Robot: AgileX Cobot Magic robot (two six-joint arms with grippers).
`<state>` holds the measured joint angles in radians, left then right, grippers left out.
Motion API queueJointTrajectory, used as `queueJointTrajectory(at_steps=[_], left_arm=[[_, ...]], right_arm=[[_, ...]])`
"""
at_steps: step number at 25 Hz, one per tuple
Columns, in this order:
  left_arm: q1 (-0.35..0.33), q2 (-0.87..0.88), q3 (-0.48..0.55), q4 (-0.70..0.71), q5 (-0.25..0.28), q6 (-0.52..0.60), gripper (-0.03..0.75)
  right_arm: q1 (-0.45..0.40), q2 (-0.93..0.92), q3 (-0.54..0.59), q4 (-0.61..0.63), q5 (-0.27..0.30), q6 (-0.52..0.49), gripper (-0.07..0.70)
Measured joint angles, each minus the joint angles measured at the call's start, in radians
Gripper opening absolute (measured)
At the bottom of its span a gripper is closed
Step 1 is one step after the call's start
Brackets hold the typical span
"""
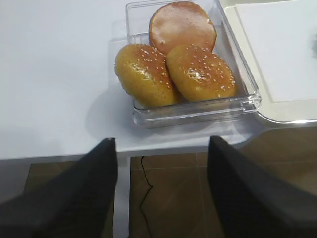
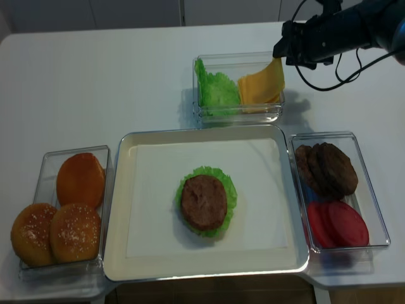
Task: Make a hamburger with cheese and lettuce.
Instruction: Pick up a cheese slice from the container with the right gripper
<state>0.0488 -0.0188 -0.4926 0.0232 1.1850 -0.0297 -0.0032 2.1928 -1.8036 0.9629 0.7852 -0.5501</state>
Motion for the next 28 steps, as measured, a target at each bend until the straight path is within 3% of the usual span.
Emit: queueJointTrajectory(at_steps=[6, 14, 21, 28], left_arm=[[0.0, 0.0, 0.0, 0.0, 0.0, 0.0, 0.433], [0.0, 0.0, 0.0, 0.0, 0.0, 0.0, 0.433], [0.0, 0.0, 0.0, 0.0, 0.0, 0.0, 0.433], [0.0, 0.0, 0.0, 0.0, 0.0, 0.0, 0.433]], right_arm=[[0.0, 0.002, 0.0, 0.002, 0.013, -0.007, 0.261], [0.0, 0.002, -0.001, 0.008, 0.023, -0.009, 0.204], [0.0, 0.002, -0.002, 0.027, 0.038, -0.012, 0.066], [0.0, 0.002, -0.005, 0.03, 0.048, -0.035, 0.048]])
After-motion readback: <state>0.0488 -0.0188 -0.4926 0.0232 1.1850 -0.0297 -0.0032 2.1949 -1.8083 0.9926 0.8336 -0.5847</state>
